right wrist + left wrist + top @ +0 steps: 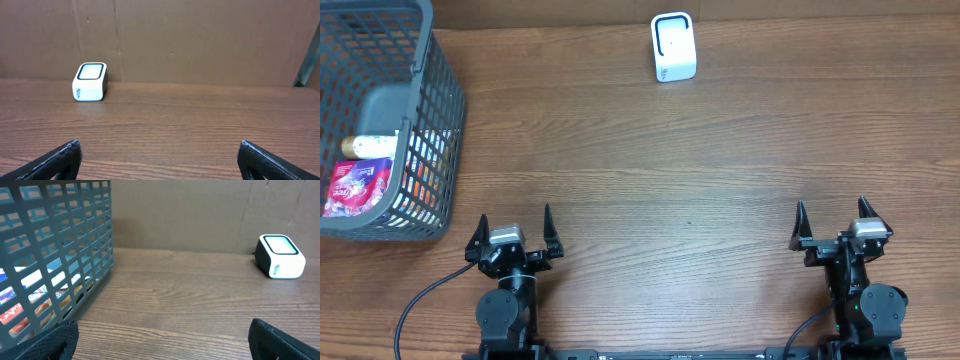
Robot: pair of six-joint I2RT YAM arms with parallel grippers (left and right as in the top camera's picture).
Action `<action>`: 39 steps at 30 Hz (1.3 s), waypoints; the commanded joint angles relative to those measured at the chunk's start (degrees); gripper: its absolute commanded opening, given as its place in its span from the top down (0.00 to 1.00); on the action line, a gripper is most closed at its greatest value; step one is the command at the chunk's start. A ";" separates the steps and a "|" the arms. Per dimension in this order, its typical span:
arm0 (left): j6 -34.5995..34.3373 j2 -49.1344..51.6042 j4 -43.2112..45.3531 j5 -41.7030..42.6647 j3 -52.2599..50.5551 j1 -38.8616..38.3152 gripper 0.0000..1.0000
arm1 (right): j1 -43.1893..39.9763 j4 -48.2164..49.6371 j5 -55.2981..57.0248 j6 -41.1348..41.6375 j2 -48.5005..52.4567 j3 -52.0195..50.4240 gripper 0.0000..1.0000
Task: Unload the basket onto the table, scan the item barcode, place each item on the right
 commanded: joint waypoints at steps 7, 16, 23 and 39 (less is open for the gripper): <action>1.09 -0.61 0.04 0.52 -0.28 0.24 0.00 | -0.26 0.33 0.52 -0.26 -0.57 -0.61 0.00; 1.09 -0.59 0.07 0.52 -0.28 0.24 0.00 | -0.26 0.33 0.55 -0.24 -0.57 -0.61 0.00; 1.11 -0.61 0.04 0.52 -0.28 0.24 0.00 | -0.26 0.33 0.55 -0.24 -0.57 -0.61 0.00; 0.20 -0.61 -0.37 5.53 -0.24 0.22 0.00 | -0.26 0.33 0.55 -0.24 -0.57 -0.61 0.00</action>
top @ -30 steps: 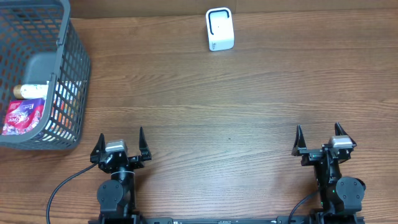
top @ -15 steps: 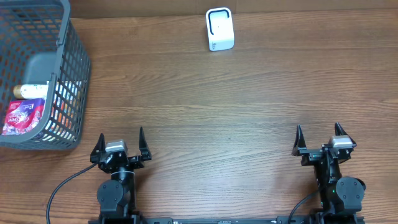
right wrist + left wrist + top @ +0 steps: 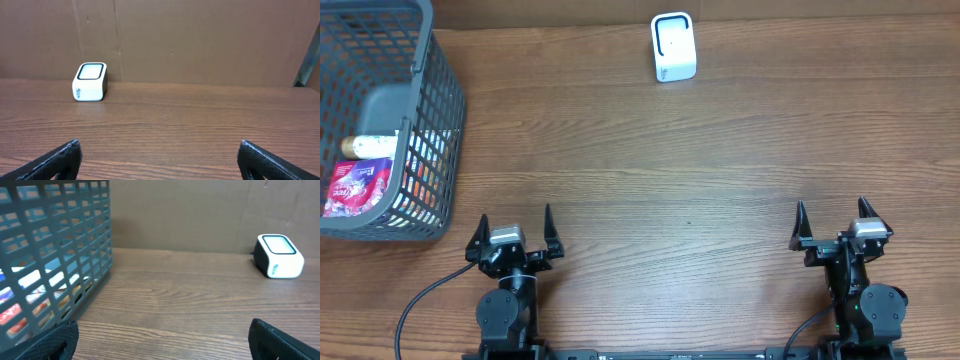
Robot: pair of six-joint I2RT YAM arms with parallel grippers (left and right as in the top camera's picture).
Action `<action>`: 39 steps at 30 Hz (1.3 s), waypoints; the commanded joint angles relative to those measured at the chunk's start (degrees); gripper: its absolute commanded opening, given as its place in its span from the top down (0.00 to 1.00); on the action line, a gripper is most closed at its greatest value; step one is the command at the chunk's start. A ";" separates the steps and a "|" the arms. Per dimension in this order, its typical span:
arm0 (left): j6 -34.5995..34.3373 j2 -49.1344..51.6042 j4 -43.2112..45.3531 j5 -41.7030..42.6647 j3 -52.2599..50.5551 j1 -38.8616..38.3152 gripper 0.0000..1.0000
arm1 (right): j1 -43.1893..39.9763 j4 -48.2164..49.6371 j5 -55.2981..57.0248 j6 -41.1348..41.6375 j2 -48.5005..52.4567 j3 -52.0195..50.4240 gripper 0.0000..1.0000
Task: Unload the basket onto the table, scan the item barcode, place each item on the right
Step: 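Raise the left gripper and swing it over the grey basket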
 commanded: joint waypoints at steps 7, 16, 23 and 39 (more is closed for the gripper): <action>-11.02 -0.61 7.34 42.18 -0.20 0.22 0.00 | -0.26 0.35 0.55 -0.22 -0.57 -0.61 0.00; -12.17 -0.57 12.04 44.52 10.16 0.24 0.00 | -0.26 0.35 0.52 -0.22 -0.57 -0.61 0.00; 0.00 6.47 -14.53 27.85 30.01 0.24 0.00 | -0.26 0.35 0.52 -0.22 -0.57 -0.61 0.00; 7.78 60.74 -77.26 31.23 88.37 0.24 0.00 | -0.26 0.35 0.55 -0.22 -0.57 -0.61 0.00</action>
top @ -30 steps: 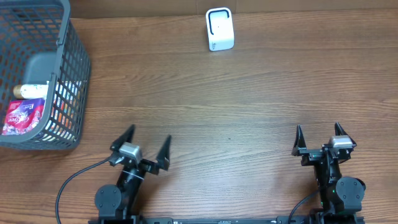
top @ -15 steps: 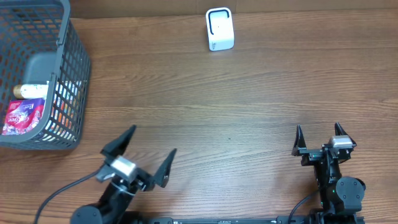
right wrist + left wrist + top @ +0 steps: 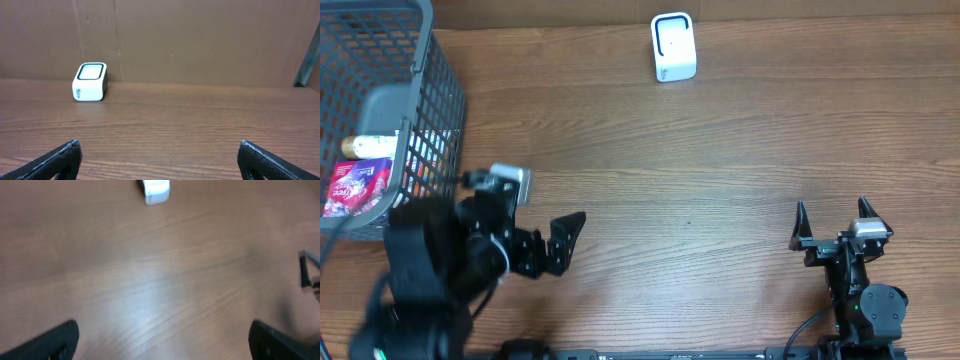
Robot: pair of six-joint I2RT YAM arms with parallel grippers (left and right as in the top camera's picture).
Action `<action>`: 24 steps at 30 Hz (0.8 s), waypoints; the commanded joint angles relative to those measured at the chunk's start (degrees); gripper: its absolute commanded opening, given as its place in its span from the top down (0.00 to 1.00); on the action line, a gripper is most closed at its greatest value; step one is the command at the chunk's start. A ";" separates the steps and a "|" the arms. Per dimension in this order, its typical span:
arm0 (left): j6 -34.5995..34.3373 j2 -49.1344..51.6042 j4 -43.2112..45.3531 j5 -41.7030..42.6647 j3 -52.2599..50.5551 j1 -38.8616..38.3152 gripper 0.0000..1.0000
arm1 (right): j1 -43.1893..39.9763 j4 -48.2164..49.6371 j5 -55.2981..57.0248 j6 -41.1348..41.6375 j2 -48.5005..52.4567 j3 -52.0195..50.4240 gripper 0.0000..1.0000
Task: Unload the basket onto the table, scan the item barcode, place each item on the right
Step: 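Raise the left gripper and swing it over the grey basket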
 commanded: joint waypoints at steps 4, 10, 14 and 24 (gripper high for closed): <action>3.02 22.91 -21.35 1.25 22.56 0.24 0.00 | -0.26 0.37 0.52 -0.22 -0.52 -0.61 0.00; 0.26 31.32 -22.43 5.86 25.00 0.24 0.00 | -0.26 0.37 0.52 -0.22 -0.52 -0.61 0.00; -2.40 33.70 -22.45 5.92 25.00 0.24 0.00 | -0.26 0.37 0.52 -0.24 -0.52 -0.61 0.00; -4.92 33.92 -22.45 5.79 24.98 0.24 0.00 | -0.26 0.37 0.52 -0.22 -0.52 -0.61 0.00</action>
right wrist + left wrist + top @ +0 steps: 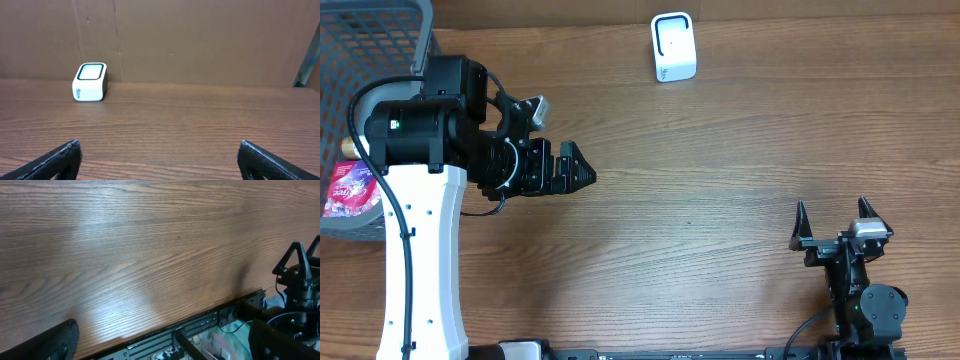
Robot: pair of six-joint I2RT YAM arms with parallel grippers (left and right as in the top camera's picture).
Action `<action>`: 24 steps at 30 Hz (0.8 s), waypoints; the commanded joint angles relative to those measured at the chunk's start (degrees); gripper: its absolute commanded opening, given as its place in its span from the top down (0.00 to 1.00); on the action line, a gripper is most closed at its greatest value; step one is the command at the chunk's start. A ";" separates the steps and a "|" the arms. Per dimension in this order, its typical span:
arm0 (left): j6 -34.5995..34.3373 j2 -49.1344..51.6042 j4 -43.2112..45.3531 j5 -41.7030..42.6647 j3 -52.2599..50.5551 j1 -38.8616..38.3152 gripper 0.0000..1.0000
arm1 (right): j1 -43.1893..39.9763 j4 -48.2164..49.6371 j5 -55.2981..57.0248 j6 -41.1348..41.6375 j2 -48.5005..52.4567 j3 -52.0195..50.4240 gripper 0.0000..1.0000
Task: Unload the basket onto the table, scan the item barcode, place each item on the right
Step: 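Raise the left gripper and swing it over the grey basket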
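The white barcode scanner (673, 46) stands at the table's far edge; the right wrist view shows the scanner (90, 81) at left. A grey mesh basket (380, 25) sits at the far left, largely covered by my raised left arm. A pink packet (352, 186) shows in it. My left gripper (570, 171) hangs open and empty over the table, right of the basket, its camera looking down at bare wood and the front edge. My right gripper (831, 214) rests open and empty at the front right.
The left wrist view shows the table's front rail (200, 325) and the parked right arm (298, 272). A brown cardboard wall (200, 40) backs the table behind the scanner.
My left arm has risen higher and moved toward the far left, now overlapping the basket. Its camera view has swung from the scanner side to the table's front edge. The right arm is unchanged.
Both grippers rested open at the front edge at the first two moments, the basket and scanner untouched. Then the left arm was lifted off its rest, near the basket's corner. Now it stands higher beside the basket, still open and empty.
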 commanded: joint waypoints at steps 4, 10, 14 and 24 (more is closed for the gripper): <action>-1.27 0.22 0.02 -0.09 1.60 0.22 0.00 | -0.26 0.33 0.55 -0.22 -0.46 -0.61 0.00; -6.14 0.22 2.97 -4.68 1.62 0.33 0.00 | -0.26 0.33 0.52 -0.22 -0.46 -0.61 0.00; -9.29 0.22 3.43 -7.85 1.62 0.33 0.00 | -0.26 0.33 0.55 -0.24 -0.46 -0.61 0.00; -21.20 0.22 0.92 -26.84 1.62 0.33 0.00 | -0.26 0.33 0.55 -0.22 -0.46 -0.61 0.00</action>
